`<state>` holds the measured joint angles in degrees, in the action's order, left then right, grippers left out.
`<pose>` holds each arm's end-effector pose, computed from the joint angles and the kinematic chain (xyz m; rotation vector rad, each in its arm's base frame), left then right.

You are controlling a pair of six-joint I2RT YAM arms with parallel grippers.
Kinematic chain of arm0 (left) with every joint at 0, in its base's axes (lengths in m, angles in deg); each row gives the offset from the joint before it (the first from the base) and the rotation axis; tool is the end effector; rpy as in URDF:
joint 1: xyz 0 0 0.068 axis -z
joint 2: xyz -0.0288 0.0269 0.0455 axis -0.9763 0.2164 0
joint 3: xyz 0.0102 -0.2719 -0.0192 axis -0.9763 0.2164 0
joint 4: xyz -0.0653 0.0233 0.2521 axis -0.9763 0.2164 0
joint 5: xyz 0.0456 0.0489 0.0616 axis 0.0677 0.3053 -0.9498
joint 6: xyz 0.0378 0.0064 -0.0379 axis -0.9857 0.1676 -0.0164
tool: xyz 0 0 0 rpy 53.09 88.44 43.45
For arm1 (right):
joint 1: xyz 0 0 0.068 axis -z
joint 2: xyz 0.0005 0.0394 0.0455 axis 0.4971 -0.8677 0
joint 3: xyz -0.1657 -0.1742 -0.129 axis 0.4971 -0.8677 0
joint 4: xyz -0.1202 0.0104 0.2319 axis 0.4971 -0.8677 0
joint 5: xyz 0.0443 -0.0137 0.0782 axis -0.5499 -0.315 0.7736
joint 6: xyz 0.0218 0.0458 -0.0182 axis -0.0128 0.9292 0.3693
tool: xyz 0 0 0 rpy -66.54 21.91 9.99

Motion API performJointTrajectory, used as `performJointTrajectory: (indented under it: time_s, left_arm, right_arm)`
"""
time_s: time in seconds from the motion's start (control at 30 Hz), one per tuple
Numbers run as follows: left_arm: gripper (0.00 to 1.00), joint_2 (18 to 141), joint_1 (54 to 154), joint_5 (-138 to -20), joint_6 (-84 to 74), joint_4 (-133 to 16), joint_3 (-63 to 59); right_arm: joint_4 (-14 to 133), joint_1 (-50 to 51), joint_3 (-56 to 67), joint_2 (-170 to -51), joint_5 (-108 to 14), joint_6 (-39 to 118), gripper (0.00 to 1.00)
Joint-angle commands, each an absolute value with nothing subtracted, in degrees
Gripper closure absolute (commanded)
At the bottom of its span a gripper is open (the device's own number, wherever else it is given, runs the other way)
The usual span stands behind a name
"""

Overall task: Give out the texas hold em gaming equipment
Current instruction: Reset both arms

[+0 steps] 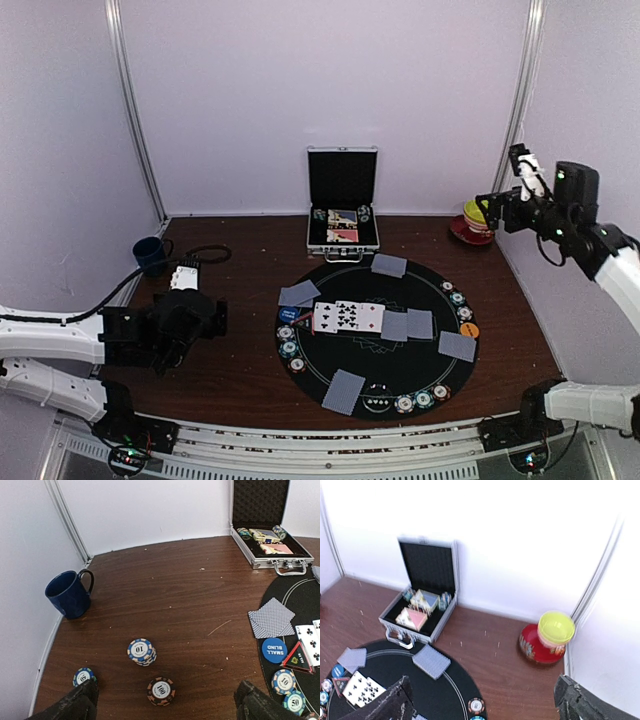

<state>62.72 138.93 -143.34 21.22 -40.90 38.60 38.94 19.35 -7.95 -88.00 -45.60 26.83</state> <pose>0.1203 -0.1590 0.2178 -0.0587 1.9515 0.0136 0.2232 0.0467 0.3806 -0.3701 1.8437 0.1988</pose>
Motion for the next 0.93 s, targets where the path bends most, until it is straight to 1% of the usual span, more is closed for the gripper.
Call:
performJointTrajectory:
  time_s: [0.0, 0.07, 0.17, 0.23, 0.3, 0.5, 0.67, 0.9]
  left_arm:
    - [0.02, 61.57, 138.67, -146.89, 25.72, -36.78, 36.77]
    - [0.02, 61.29, 138.67, -146.63, 25.06, -37.69, 37.13]
    - [0.02, 60.98, 138.67, -145.61, 24.04, -38.54, 37.38]
    - [0.02, 60.85, 138.67, -145.07, 23.70, -38.49, 37.38]
    - [0.02, 60.61, 138.67, -144.44, 23.51, -38.58, 37.38]
    - [0.02, 59.47, 138.67, -143.62, 23.41, -38.48, 37.40]
    - [0.02, 59.04, 138.67, -143.15, 23.40, -38.62, 37.38]
    - [0.02, 59.59, 138.67, -142.39, 23.28, -38.71, 36.97]
  right_arm:
    - [50.46, 19.44, -23.53, -70.50, -43.62, 25.59, 0.00]
    - [51.31, 19.44, -28.11, -62.17, -43.28, 26.21, 0.00]
    - [50.25, 19.43, -31.57, -51.44, -43.84, 28.03, 0.00]
    - [50.98, 19.41, -33.85, -46.10, -44.13, 28.04, 0.00]
    - [50.31, 19.43, -35.27, -43.48, -44.38, 27.70, 0.00]
    - [48.00, 19.44, -36.37, -42.58, -45.34, 30.09, 0.00]
    - [49.04, 18.70, -37.42, -43.55, -51.19, 29.83, 0.00]
    - [50.47, 15.63, -39.02, -44.02, -55.54, 29.08, 0.00]
